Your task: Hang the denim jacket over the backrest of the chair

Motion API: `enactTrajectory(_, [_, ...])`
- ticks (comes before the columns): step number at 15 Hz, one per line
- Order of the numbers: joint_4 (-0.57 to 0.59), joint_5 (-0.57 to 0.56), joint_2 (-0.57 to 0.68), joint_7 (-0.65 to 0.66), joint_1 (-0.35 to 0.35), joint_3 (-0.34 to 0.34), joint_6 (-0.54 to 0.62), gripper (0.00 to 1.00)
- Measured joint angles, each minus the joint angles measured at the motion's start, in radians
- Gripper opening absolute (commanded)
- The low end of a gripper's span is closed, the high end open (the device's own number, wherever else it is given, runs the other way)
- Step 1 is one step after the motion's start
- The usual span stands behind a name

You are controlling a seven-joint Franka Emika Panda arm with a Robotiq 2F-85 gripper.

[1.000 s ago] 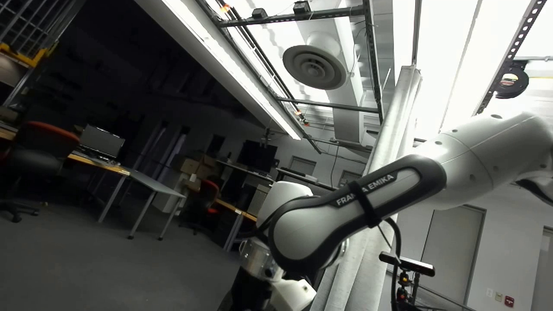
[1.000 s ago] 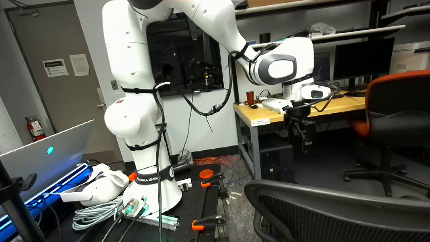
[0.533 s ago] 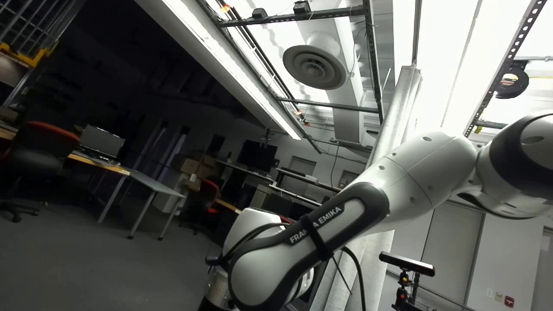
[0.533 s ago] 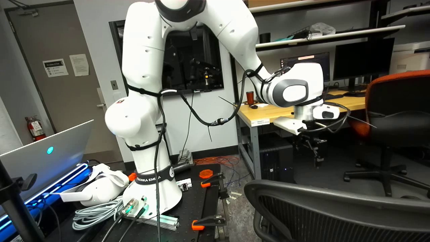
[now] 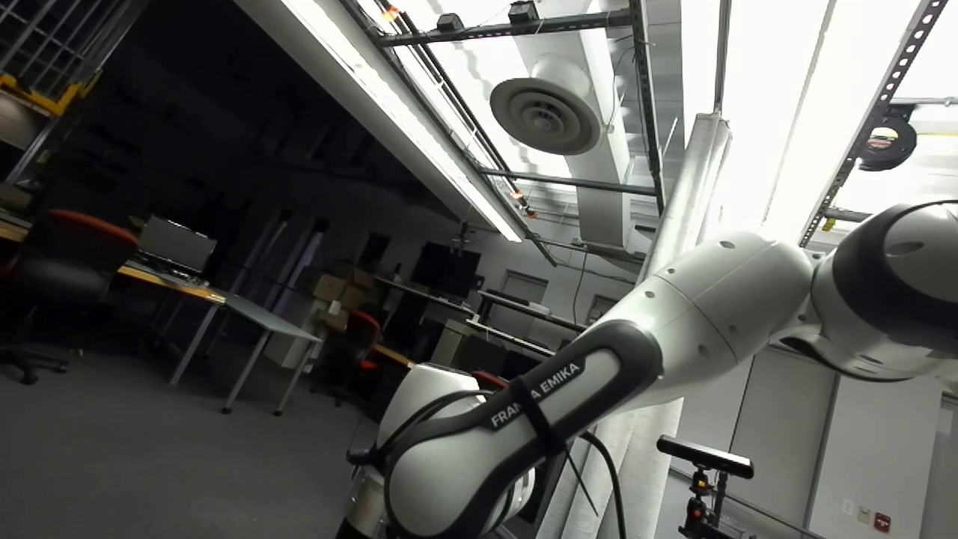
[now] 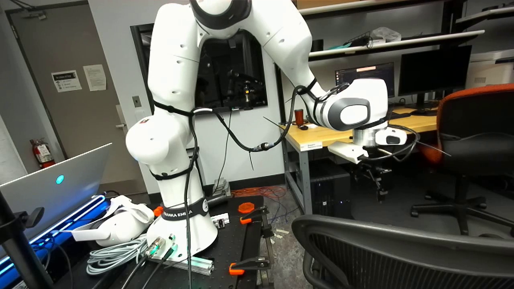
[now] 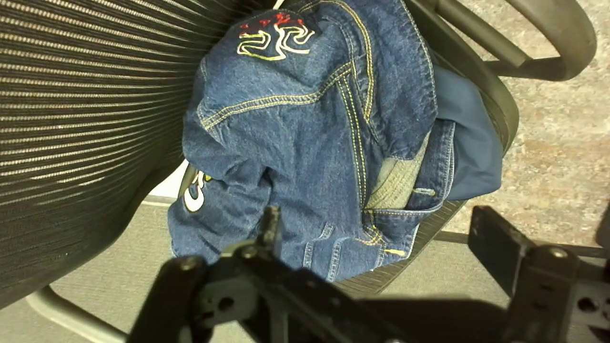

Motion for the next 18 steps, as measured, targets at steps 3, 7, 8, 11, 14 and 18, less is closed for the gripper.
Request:
enactTrajectory(3, [0.023,-0.002,0.053,-0.002,0.0,-0.004,0.001,1.0])
enactTrajectory(7, [0.116,-0.002,0.206,-0.024,0.001,-0.001,0.036,1.0])
enactTrajectory(8, [0.146,-0.002,0.247,-0.03,0.001,0.0,0.049,1.0])
enactTrajectory(11, [0.234,-0.002,0.353,-0.044,0.002,0.003,0.089,1.0])
enactTrajectory(14, [0.313,-0.006,0.437,-0.046,0.016,-0.003,0.148,1.0])
enactTrajectory(18, [0.398,-0.007,0.522,-0.049,0.033,-0.004,0.177,0.95])
